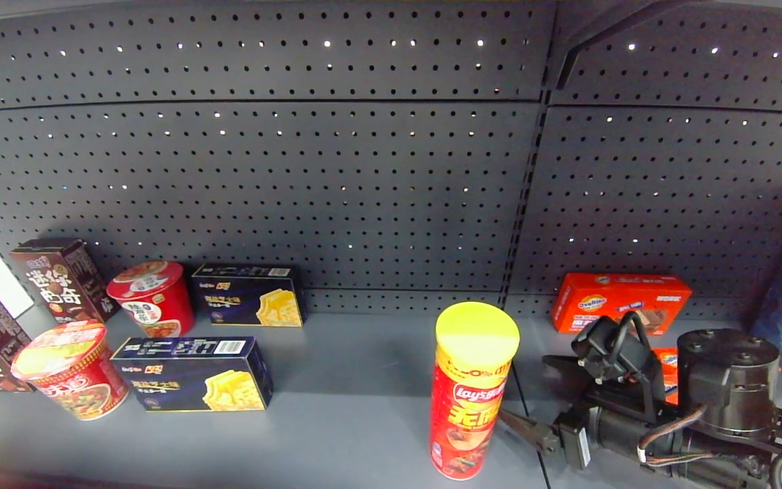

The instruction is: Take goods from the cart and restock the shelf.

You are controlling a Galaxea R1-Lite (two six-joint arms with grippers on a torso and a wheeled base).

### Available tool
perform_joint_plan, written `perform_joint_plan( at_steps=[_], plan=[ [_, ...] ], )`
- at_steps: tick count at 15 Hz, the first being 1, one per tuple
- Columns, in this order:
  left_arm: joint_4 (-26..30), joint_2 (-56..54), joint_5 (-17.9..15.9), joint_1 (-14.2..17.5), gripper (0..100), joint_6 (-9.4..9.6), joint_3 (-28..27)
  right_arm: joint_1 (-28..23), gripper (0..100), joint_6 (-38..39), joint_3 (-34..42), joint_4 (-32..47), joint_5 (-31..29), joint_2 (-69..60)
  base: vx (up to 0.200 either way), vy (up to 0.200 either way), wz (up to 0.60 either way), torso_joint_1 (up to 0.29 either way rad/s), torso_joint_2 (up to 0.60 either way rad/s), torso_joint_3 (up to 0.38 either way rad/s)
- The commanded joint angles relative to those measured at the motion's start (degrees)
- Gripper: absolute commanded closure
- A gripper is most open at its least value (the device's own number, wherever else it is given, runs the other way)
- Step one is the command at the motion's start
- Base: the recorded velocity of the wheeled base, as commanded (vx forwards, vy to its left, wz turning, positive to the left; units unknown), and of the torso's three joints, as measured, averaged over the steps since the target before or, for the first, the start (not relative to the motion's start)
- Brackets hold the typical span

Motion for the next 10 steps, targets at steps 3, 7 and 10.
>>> perform_joint_plan(
  at_steps=[3,7,10],
  plan=[
    [-0.31,12.53,-5.11,-3.77,100,1.42,-10.72,-0.55,0,0.03,2.7,0.33,-0.27,-5.58,0.0,0.0,0.0,0.0,0.0,0.0],
    [-1.89,30.37,-6.78,-5.35,100,1.86,-20.03,-0.64,0,-0.06,4.46,-3.01,-0.36,-6.64,0.0,0.0,0.0,0.0,0.0,0.0],
    [-4.35,38.19,-10.3,-9.22,100,1.77,-21.7,-0.55,0,-0.06,6.48,-3.01,-1.59,-7.43,0.0,0.0,0.0,0.0,0.0,0.0]
  ],
)
